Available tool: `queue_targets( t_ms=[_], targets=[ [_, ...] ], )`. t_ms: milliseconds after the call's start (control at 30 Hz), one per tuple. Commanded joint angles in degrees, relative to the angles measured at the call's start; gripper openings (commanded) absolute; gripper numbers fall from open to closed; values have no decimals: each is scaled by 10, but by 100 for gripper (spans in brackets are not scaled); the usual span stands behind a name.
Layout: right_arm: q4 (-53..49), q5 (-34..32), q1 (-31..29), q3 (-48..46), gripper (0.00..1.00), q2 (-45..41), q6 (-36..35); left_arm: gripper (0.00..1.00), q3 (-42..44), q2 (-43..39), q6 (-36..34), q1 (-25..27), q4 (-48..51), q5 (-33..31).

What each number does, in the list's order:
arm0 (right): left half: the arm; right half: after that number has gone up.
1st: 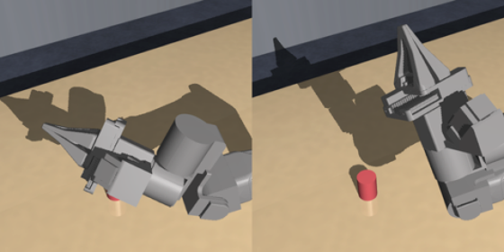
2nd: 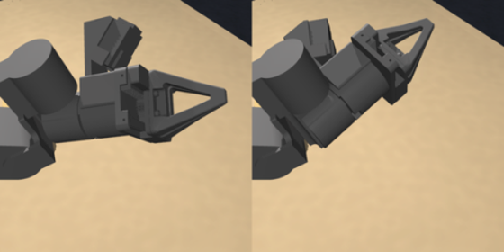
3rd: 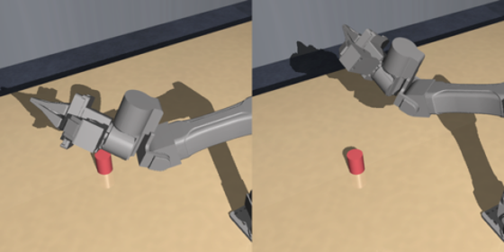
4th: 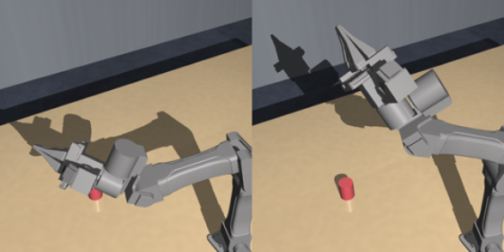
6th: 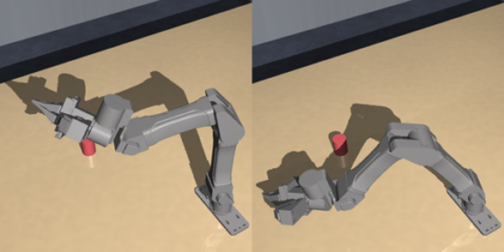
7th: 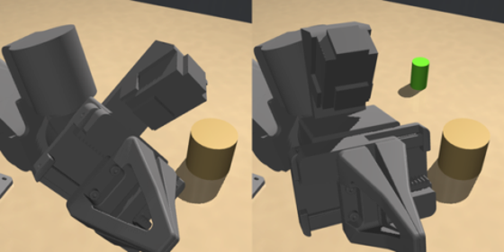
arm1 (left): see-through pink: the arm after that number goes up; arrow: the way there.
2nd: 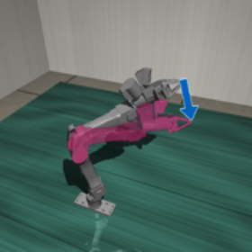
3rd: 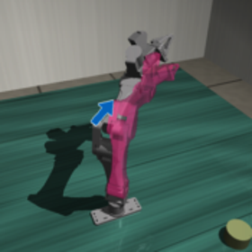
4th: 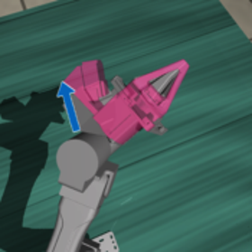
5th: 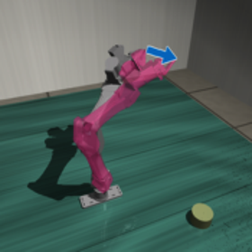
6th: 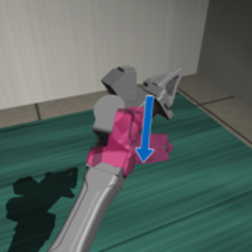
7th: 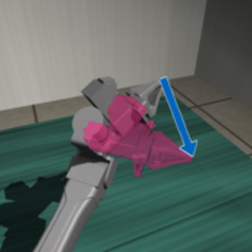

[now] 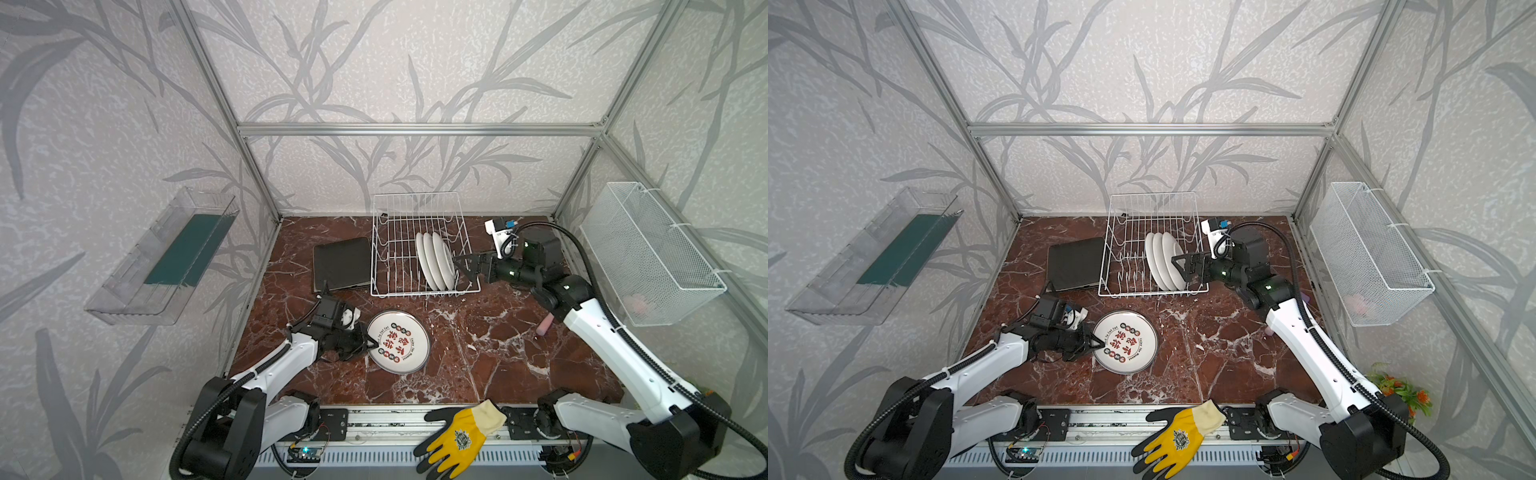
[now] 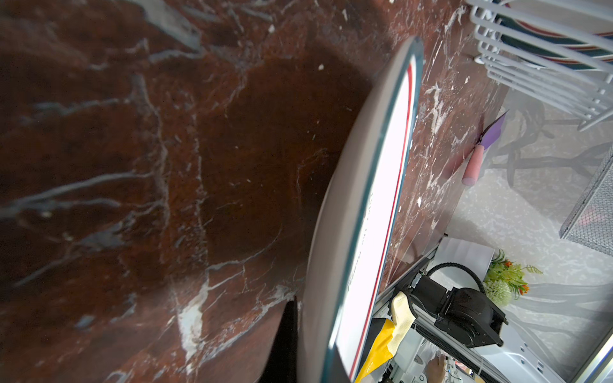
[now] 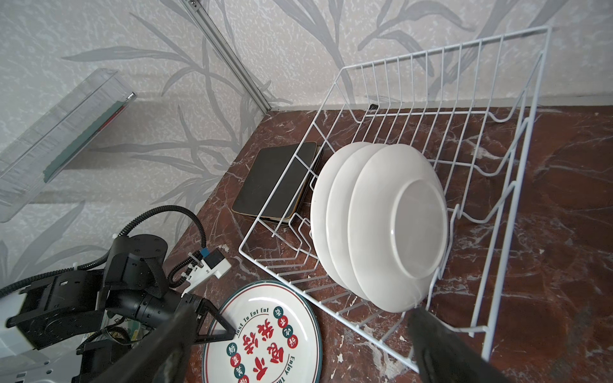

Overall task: Unload the plates from the dish rack
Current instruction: 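Lower the lettered plate flat onto the table with the left gripper, then open the left gripper and lift it off the lettered plate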

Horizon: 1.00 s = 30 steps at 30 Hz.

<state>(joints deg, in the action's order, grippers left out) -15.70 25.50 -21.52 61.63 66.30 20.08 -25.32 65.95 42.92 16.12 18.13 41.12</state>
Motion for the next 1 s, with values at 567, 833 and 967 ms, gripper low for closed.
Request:
queue_targets(
  t_ms=[567,833,967],
  targets=[
    [12,-8,-4,-4,99,-6,-4,58,-7,33,7,7,-3,-15],
    [10,-9,-4,-3,99,-4,-8,81,-33,21,-5,7,66,-67],
    [9,-9,-4,-2,99,-4,-9,85,-55,4,-8,7,101,-96]
  ],
)
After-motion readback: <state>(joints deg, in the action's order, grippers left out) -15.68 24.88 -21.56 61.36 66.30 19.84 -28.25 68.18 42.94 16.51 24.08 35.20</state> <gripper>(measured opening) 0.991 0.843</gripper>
